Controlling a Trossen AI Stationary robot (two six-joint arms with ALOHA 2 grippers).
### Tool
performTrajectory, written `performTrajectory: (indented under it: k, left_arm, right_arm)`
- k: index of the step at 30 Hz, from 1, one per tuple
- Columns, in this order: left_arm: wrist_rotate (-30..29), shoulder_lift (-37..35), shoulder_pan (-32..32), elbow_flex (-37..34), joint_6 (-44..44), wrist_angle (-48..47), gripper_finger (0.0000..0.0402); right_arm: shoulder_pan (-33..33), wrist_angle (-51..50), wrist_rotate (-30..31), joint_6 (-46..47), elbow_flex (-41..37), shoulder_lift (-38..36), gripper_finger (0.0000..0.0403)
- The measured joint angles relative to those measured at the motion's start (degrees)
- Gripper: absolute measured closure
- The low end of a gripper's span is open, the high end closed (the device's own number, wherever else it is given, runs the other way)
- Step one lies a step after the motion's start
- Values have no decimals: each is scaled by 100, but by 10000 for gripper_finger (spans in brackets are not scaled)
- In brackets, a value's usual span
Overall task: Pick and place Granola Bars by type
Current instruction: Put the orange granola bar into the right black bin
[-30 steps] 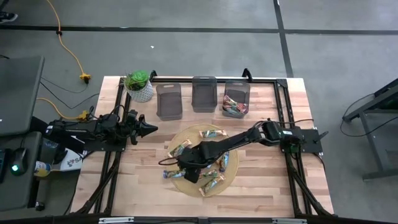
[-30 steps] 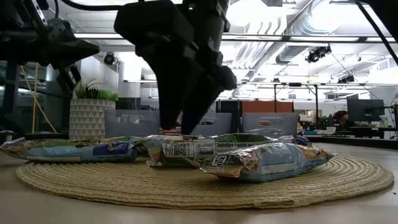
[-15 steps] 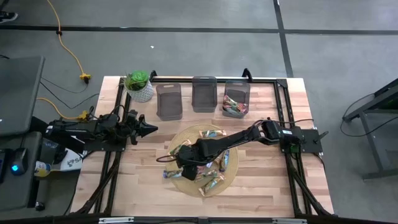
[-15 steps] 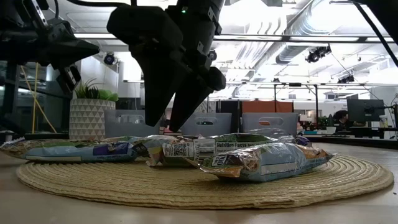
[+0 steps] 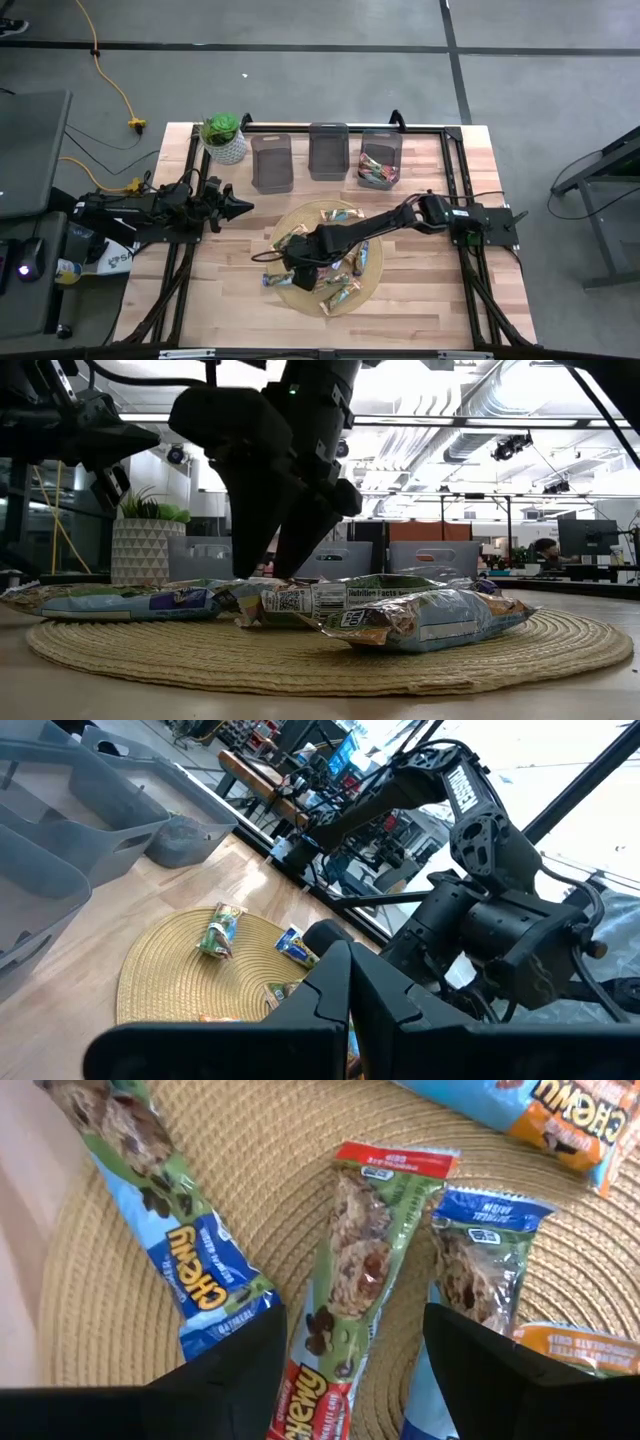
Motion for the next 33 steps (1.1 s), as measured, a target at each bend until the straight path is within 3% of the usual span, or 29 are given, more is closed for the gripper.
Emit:
performTrajectory:
  k: [27,33]
  left_arm:
    - [0,2,0,0,-2,-1,401]
    - [0,2,0,0,-2,0,401]
  right_arm:
    - [79,97,192,159,-8,180,181]
    - [63,319,101,416,-323,159,183]
